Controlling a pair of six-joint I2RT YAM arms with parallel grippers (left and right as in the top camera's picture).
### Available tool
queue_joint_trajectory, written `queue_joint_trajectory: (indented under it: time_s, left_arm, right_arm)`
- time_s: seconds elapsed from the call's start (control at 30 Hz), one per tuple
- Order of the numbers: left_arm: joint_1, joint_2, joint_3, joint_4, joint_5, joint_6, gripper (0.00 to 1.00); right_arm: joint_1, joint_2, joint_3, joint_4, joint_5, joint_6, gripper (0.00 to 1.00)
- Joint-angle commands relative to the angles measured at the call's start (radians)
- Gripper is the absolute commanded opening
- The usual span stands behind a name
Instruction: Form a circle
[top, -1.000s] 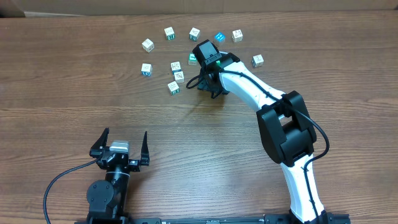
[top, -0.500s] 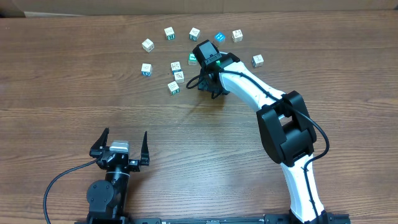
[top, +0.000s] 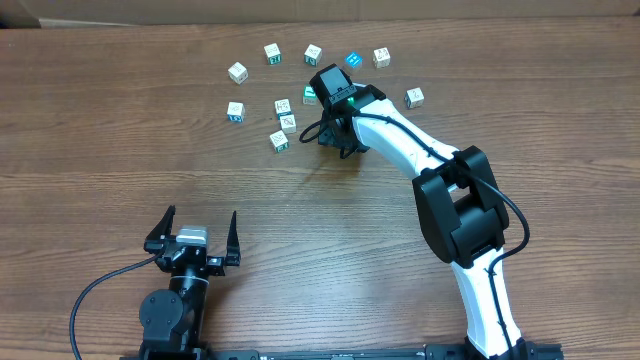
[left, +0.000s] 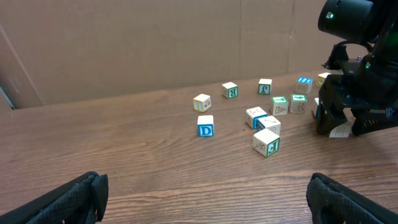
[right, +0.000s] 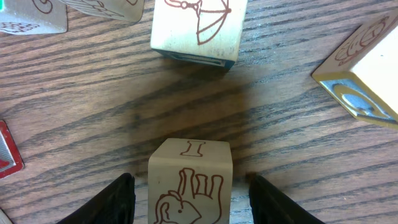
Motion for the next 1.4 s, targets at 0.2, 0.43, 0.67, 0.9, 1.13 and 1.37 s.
queue_joint_trajectory:
  time_s: [0.2,0.43,0.67,0.9,1.13,1.37]
  left_arm:
    - [0.006,-0.011,-0.003,0.001,-0.003,0.023,1.0]
    - [0.006,-0.011,-0.003,0.001,-0.003,0.023,1.0]
    - [0.006,-0.011,-0.003,0.001,-0.003,0.023,1.0]
    - [0.006,-0.011,-0.003,0.001,-0.003,0.023,1.0]
    - [0.006,-0.011,-0.003,0.001,-0.003,0.023,0.99]
    - [0.006,-0.011,-0.003,0.001,-0.003,0.023,1.0]
  right_arm:
    - [-0.006,0.004,-0.002,0.002,0.009,-0.001,0.56]
    - [-0.006,0.004,-0.002,0.003,0.009,-0.001,0.57]
    - [-0.006,0.004,-0.002,0.002,0.009,-0.001,0.58]
    - [-0.006,0.004,-0.002,0.002,0.008,-0.001,0.57]
    - [-0.006,0.004,-0.002,0.01,0.009,-0.001,0.57]
    - [-0.007,0.004,-0.002,0.011,0.009,-0.001,0.57]
